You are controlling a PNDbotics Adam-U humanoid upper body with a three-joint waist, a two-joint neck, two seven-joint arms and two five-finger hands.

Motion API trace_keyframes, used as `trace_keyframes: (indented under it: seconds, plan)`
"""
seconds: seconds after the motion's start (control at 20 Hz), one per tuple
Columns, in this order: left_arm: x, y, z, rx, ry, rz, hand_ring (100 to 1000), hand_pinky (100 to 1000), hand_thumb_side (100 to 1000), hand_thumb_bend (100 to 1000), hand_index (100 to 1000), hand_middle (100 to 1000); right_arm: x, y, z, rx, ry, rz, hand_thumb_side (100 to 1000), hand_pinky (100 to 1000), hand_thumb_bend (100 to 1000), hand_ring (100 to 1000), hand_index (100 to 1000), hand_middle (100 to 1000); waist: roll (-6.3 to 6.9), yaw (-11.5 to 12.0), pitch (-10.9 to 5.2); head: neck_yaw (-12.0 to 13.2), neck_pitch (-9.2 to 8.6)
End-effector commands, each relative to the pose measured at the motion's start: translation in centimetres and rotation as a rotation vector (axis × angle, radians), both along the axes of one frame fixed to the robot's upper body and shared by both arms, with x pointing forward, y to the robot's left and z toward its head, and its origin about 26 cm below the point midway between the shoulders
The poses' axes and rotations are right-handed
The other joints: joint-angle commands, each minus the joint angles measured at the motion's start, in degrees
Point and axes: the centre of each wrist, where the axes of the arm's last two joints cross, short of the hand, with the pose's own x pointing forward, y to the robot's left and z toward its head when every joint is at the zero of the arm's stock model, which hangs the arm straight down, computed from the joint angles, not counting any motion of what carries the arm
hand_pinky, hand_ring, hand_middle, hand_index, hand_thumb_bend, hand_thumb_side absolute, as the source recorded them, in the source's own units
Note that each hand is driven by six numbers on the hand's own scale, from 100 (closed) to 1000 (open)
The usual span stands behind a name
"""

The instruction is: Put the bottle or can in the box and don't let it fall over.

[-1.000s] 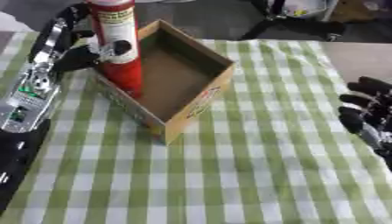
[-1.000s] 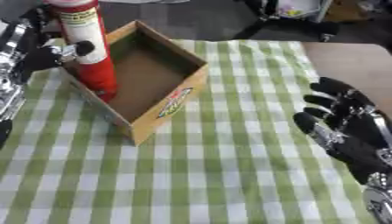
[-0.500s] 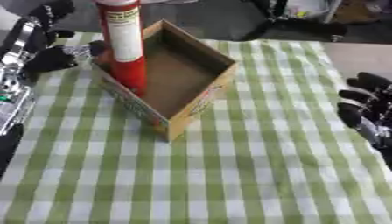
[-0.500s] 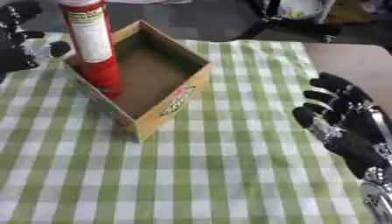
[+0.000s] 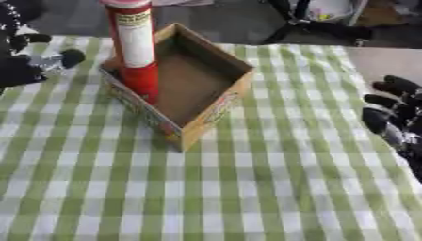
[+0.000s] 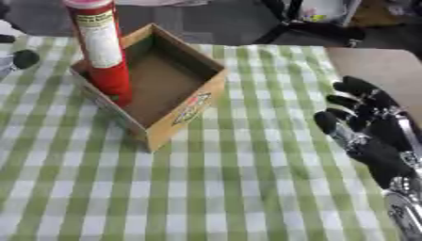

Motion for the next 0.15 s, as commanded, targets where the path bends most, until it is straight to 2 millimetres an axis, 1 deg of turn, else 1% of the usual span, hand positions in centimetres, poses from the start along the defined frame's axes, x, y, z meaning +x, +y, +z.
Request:
trace_keyframes:
  seconds: [0.05, 0.15]
  plan:
    - [-1.99, 1.19, 2.14, 0.004, -0.063, 0.015, 947, 780, 235, 815, 852, 804, -0.29, -0.53, 1.05, -0.029, -0.03, -0.011, 176, 793, 597, 805, 831, 798, 0.18, 0.21, -1.65, -0.22, 0.29]
    - [-2.84, 1.72, 1.99, 0.001, -0.065, 0.026, 944, 778, 248, 809, 856, 803, -0.35, -0.65, 1.01, -0.03, -0.03, -0.016, 176, 793, 597, 805, 831, 798, 0.14, 0.41, -1.83, -0.52, 0.48]
